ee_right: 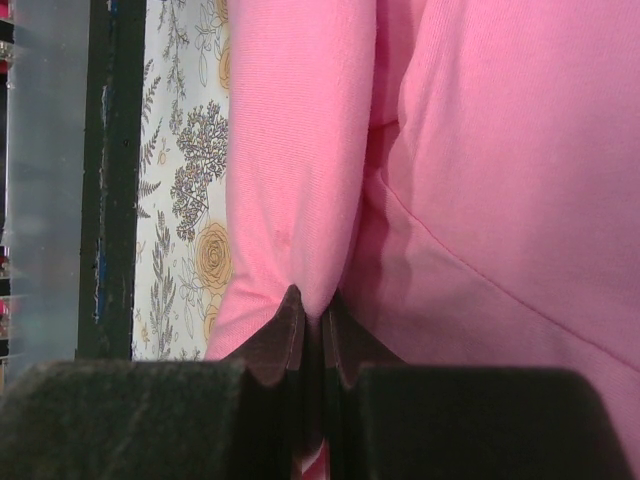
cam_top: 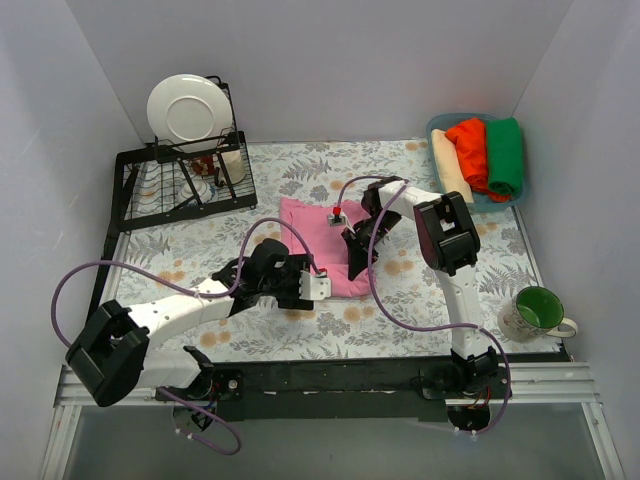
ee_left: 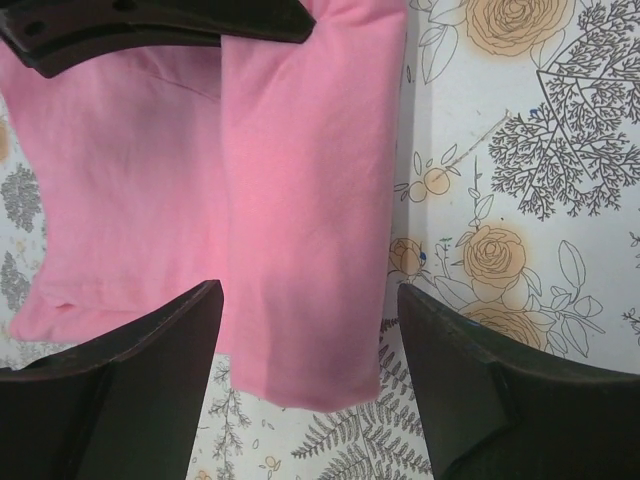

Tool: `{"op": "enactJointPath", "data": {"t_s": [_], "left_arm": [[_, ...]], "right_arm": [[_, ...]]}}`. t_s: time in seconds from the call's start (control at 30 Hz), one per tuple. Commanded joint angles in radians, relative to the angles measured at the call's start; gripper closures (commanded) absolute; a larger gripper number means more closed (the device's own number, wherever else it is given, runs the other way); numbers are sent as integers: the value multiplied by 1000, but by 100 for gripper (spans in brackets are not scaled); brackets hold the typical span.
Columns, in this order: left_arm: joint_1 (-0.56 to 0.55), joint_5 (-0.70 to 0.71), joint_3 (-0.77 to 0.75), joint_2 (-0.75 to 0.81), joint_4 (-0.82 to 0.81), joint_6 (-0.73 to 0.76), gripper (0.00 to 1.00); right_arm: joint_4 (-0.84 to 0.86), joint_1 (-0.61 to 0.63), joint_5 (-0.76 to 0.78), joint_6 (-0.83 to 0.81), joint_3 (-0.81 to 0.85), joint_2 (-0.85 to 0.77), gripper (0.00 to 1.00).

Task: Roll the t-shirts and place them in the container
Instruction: Roll the T-shirt to the center of the board.

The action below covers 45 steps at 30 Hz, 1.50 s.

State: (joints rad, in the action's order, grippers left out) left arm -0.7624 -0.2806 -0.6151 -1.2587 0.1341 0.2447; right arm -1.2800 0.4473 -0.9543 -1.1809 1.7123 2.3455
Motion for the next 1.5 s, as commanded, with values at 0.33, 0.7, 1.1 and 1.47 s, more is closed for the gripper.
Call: {"op": "enactJointPath", "data": {"t_s": [0.33,0.7,1.1,1.47], "left_arm": [[-6,52,54,-139,-67,13,38],[0,20,-1,-309,105,19,85],[235,-527,-415,-520,624,-53,100],[301,-749,-698,-719,904,41,100]], "right_arm": [[47,-2,75,-22,7,38,91],[8,-28,48,-31,41,49,83],[836,-133,218,227,-558,-702,1],[989,86,328,112,-893,-965,1]]}}
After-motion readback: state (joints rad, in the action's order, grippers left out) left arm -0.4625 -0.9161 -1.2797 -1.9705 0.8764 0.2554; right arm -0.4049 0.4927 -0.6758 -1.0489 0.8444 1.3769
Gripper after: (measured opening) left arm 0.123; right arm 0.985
